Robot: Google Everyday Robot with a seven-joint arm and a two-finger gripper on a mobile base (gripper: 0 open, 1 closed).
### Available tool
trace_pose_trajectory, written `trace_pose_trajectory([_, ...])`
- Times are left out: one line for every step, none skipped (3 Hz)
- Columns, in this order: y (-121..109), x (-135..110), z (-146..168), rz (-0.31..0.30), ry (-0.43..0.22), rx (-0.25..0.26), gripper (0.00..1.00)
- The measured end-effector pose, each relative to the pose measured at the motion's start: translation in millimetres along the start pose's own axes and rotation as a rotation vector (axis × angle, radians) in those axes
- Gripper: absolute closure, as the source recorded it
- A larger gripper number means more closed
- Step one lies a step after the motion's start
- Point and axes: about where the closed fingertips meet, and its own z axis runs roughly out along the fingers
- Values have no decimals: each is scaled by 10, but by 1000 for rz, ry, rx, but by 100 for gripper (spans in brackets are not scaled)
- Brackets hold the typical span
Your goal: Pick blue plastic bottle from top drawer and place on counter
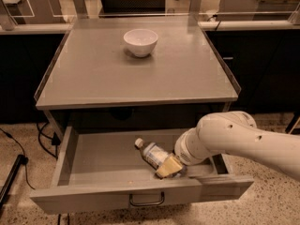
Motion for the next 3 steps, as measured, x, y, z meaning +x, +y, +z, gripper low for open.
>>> trace_pose_trajectory([0, 53, 123, 4, 12, -17, 21])
trace_pose_trajectory([6, 128, 263, 3, 32, -30, 21])
trace_pose_trajectory([3, 215, 376, -3, 51, -30, 21])
